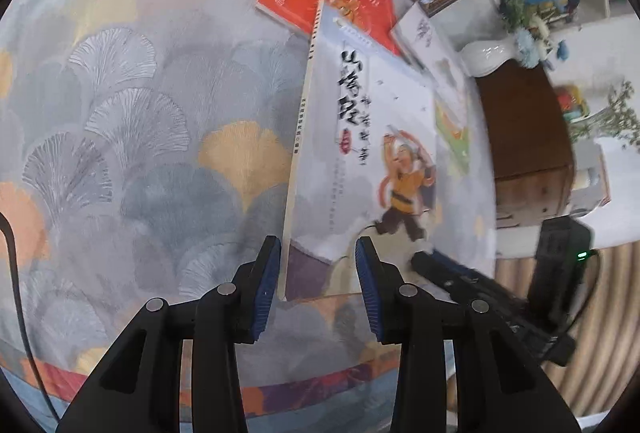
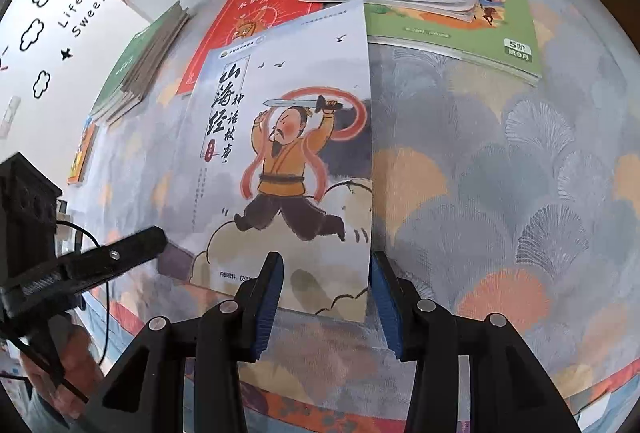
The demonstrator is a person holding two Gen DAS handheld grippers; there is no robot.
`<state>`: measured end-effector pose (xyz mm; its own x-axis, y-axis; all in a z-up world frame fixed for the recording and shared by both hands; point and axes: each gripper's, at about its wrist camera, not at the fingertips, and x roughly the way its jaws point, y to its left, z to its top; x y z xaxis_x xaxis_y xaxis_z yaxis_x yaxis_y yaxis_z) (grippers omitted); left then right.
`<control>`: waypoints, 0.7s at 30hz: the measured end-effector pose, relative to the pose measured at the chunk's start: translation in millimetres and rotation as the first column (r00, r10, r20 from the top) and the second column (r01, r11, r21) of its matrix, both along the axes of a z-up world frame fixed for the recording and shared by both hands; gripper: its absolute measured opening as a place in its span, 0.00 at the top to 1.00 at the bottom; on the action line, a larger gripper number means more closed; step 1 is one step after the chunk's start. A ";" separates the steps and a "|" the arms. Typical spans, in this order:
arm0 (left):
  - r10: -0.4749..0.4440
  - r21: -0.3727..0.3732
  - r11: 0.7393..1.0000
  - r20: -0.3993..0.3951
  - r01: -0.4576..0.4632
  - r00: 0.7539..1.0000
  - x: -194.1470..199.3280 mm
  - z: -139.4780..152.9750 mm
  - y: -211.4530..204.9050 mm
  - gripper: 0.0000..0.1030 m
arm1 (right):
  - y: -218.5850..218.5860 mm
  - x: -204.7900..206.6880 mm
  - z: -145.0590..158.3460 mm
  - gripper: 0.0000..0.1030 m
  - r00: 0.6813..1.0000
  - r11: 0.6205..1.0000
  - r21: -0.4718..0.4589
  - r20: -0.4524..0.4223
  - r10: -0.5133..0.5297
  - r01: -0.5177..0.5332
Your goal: Organize books
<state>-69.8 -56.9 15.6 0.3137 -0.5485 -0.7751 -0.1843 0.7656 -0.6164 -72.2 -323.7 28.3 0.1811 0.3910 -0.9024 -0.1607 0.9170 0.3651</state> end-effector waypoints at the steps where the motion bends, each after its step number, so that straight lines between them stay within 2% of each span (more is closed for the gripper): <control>1: 0.003 -0.054 0.999 0.015 -0.002 1.000 -0.7 2.8 0.7 0.67 | 1.2 -1.2 0.5 0.57 1.000 1.000 -0.008 0.005 0.005 -0.005; 2: 0.005 -0.139 0.990 0.027 -0.001 1.000 -1.0 4.9 1.0 0.67 | 3.8 0.0 0.7 0.57 1.000 1.000 -0.017 0.010 0.013 -0.013; 3: 0.012 -0.188 0.982 0.036 -0.005 0.999 -1.4 7.6 0.3 0.67 | 5.8 -0.4 0.5 0.57 1.000 0.999 -0.027 0.015 0.019 -0.018; 4: 0.014 -0.203 0.979 0.052 -0.003 0.999 -1.7 11.6 -2.5 0.67 | 7.3 -1.3 0.8 0.57 1.000 0.999 -0.034 0.020 0.024 -0.023; 7: 0.001 -0.131 0.991 0.074 0.009 0.997 -0.8 16.3 -12.8 0.68 | 6.3 -1.2 0.5 0.57 1.000 0.999 -0.026 0.017 0.022 -0.021; 10: 0.001 -0.065 0.998 0.051 0.003 0.999 2.8 8.8 -18.3 0.84 | 0.6 -0.2 -0.2 0.57 1.000 1.000 0.004 0.005 0.008 -0.008; 11: 0.000 -0.068 0.998 0.046 0.003 0.999 3.8 6.4 -16.7 0.88 | -0.7 0.1 -0.7 0.57 1.000 1.000 0.014 0.001 0.004 -0.004; 16: 0.001 -0.051 0.999 0.035 0.001 0.999 7.5 -3.5 -22.5 0.88 | -6.3 -1.0 -1.5 0.54 1.000 0.998 0.054 -0.017 -0.009 0.010; 19: 0.003 -0.065 0.998 0.040 -0.001 0.999 10.6 -2.0 -25.5 0.88 | -8.8 -1.3 -1.4 0.54 0.999 0.996 0.085 -0.036 -0.016 0.019; 21: 0.007 -0.106 0.994 0.042 -0.003 0.999 13.9 0.0 -25.5 0.88 | -15.9 1.4 -2.3 0.54 0.997 0.992 0.123 -0.068 -0.021 0.030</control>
